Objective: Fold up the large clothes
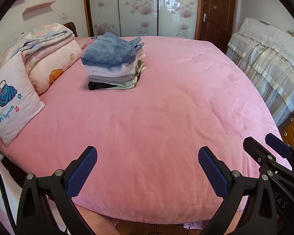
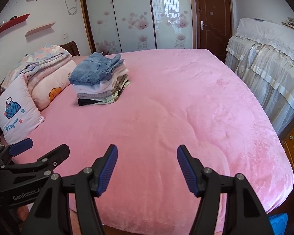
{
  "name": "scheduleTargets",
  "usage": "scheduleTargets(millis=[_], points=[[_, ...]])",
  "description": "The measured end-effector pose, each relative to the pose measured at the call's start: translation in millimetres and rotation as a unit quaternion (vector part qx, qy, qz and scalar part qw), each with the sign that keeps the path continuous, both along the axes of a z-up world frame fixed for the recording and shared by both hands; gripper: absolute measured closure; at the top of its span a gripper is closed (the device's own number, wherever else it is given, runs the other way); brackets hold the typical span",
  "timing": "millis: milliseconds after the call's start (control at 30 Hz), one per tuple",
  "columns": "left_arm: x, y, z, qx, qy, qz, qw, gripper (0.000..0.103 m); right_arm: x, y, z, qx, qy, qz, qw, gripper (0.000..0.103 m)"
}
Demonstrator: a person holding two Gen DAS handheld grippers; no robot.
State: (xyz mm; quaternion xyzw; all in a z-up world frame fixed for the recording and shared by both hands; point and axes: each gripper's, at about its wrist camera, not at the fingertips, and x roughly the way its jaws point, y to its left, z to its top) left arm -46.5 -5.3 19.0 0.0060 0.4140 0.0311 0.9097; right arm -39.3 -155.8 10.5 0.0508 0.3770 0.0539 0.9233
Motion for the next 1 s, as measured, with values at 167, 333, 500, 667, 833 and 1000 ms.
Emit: scheduleTargets(millis=[167, 333, 500, 667, 833, 1000], points=[[-0.9, -1.2, 0.7, 0.006, -0.002, -0.004, 1.0, 0.001, -1.0, -0.1, 2.8, 0.001, -0.006, -0.005, 1.0, 0.039], [-0.4, -0.8, -0.3, 0.006, -0.001, -0.004, 1.0, 0.001, -1.7, -0.1, 3.0, 0.001, -0.007, -0.007, 1.0, 0.039], [0.1, -0.3, -0.9, 0.003, 0.001, -0.005, 1.0, 0.001, -1.5, -0.7, 3.1, 0.003, -0.008, -0.005, 1.0, 0.039], [-0.4, 0.2, -2.4, 0.005, 0.002, -0.004, 1.0, 0.001, -1.7, -0.9, 3.2, 0.001, -0.008, -0.006, 1.0, 0.039], [-0.7, 0.2, -4.6, 0.006, 0.002, -0.003, 1.0, 0.001, -1.6, -2.4, 3.0, 0.004, -0.006, -0.005, 1.0, 0.039], [-0.8, 1.5, -5.4, 0.005, -0.001, -0.004, 1.0, 0.001, -0.8, -2.8, 1.2, 0.006, -0.006, -0.004, 1.0, 0.039]])
